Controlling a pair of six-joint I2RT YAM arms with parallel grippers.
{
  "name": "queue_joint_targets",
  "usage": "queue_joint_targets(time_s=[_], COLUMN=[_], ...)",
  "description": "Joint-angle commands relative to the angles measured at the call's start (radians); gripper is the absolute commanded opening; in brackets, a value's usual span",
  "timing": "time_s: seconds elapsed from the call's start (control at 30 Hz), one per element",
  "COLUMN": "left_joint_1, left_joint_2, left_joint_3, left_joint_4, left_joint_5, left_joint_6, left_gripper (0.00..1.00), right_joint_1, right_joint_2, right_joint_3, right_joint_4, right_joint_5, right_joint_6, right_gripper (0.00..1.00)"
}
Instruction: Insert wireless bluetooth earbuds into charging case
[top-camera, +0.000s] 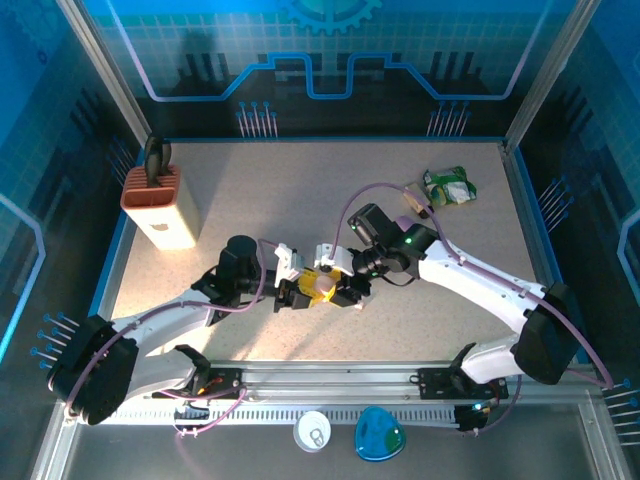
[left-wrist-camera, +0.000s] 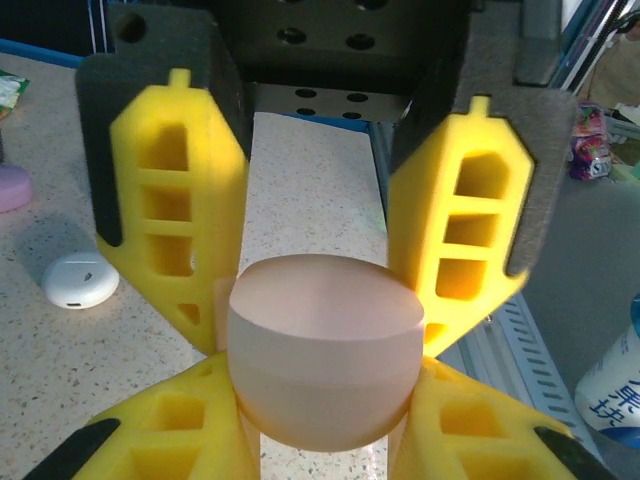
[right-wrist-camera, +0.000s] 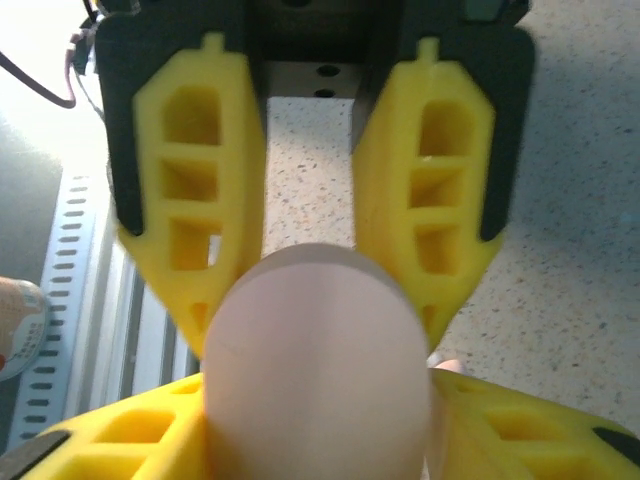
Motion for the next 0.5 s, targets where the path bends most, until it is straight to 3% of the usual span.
queue_joint_targets(time_s=[0.0,0.17,0.47], left_joint_1=[-0.007,-0.006,-0.007], left_joint_2=[-0.009,-0.012,-0.005], left_joint_3=[0.008,0.001,-0.006], left_joint_4=[0.041,0.049,0.077], left_joint_5=[0.027,0.019,0.015], left_joint_6=[0.004,0.006,0.014], left_gripper=[0.25,0.26,0.26], right_joint_1=[-0.01,-0.052,-0.118], right_joint_2=[-0.042,-0.086,-0.125], right_joint_3=[-0.022,-0.061,-0.081], right_joint_4=[0.082,0.116,0.131], right_joint_5=[0.019,0.004,-0.005], right_joint_6=[0.03,0.071,0.134], right_gripper=[0.59,0.67,0.68])
